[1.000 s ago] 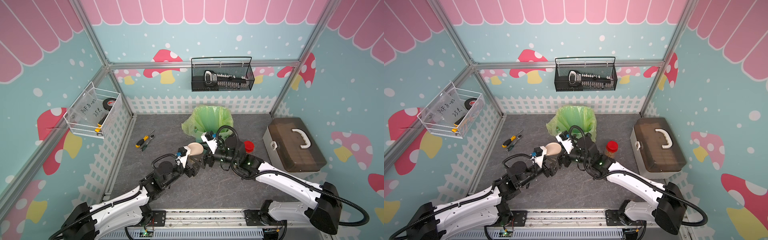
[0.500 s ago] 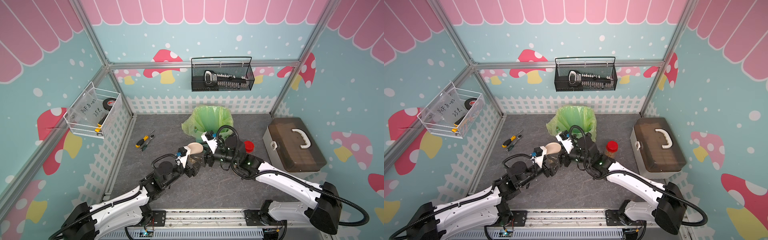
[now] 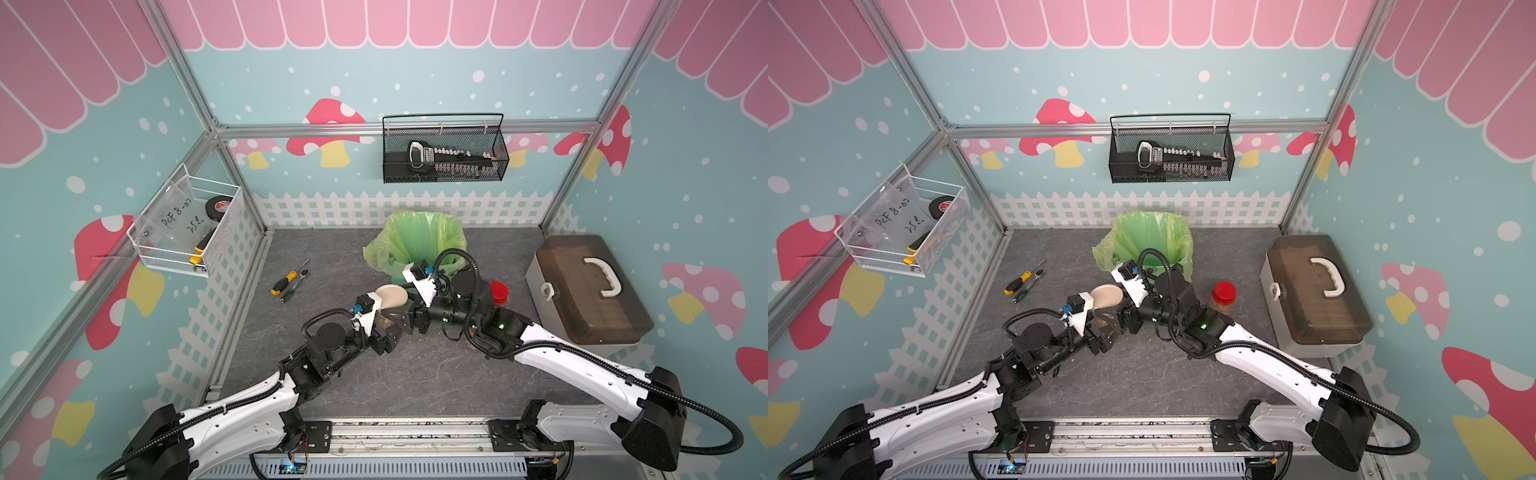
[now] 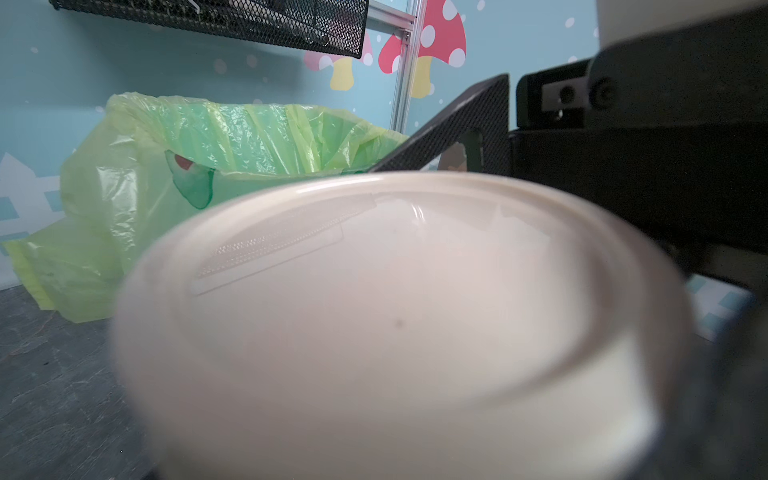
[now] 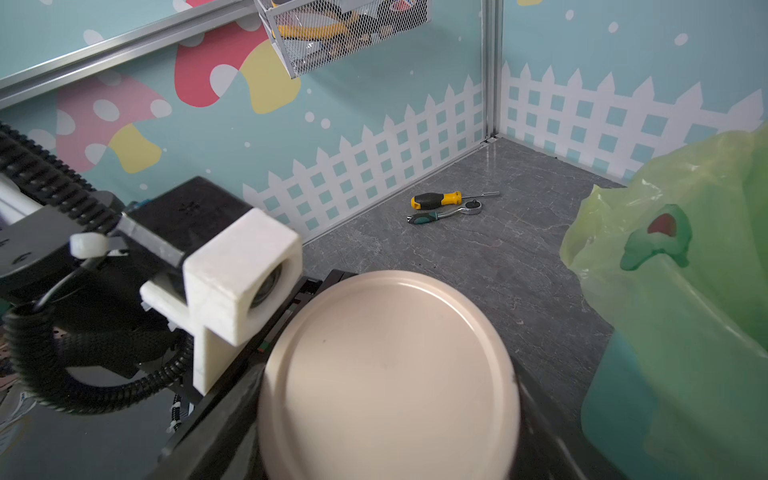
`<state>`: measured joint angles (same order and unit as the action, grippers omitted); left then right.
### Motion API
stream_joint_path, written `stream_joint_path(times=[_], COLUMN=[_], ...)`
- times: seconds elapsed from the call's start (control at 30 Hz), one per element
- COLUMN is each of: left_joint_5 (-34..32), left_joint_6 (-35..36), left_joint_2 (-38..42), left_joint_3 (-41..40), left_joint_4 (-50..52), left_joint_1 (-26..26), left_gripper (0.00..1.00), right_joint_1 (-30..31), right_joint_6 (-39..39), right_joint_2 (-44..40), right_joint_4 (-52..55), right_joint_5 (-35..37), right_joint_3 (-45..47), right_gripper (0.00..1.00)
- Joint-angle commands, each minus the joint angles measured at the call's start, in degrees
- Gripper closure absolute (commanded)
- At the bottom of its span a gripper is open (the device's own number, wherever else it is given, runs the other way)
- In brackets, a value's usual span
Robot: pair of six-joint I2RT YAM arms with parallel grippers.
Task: Empty moldy peanuts from jars
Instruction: Unscrew the lid from the jar.
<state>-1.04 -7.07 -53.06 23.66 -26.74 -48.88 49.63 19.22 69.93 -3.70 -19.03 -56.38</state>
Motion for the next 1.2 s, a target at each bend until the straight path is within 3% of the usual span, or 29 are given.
stream_joint_path(times=[0.0, 0.23, 0.47, 0.93, 1.17], left_joint_5=[0.5, 3.8, 7.7, 14.7, 18.6], left_joint_6=[0.5, 1.6, 1.2, 0.1, -0.7], left_joint_2=[0.0, 1.0, 3.2, -2.5, -2.0], left_joint_3=[1.5, 4.6, 6.6, 9.8, 10.8], left_joint_4=[-2.4, 3.2, 7.4, 8.6, 9.8], left_joint_1=[-0.1, 0.0, 0.0, 0.0, 0.4], left_gripper=[0.66, 0.73, 0.73, 0.73, 0.73], right_joint_1=[0.2, 0.2, 0.2, 0.2, -0.5], right_joint_6=[-1.4, -4.5, -6.4, -7.4, -7.6], right_joint_2=[-1.2, -4.3, -7.7, -6.1, -7.6], right_joint_4=[-0.6, 7.4, 13.4, 15.2, 14.5], right_joint_5=[-0.4, 1.2, 4.0, -0.6, -8.2], right_joint_3=[-2.5, -4.1, -4.8, -8.5, -7.4], right_gripper=[0.31, 0.32, 0.31, 0.32, 0.29])
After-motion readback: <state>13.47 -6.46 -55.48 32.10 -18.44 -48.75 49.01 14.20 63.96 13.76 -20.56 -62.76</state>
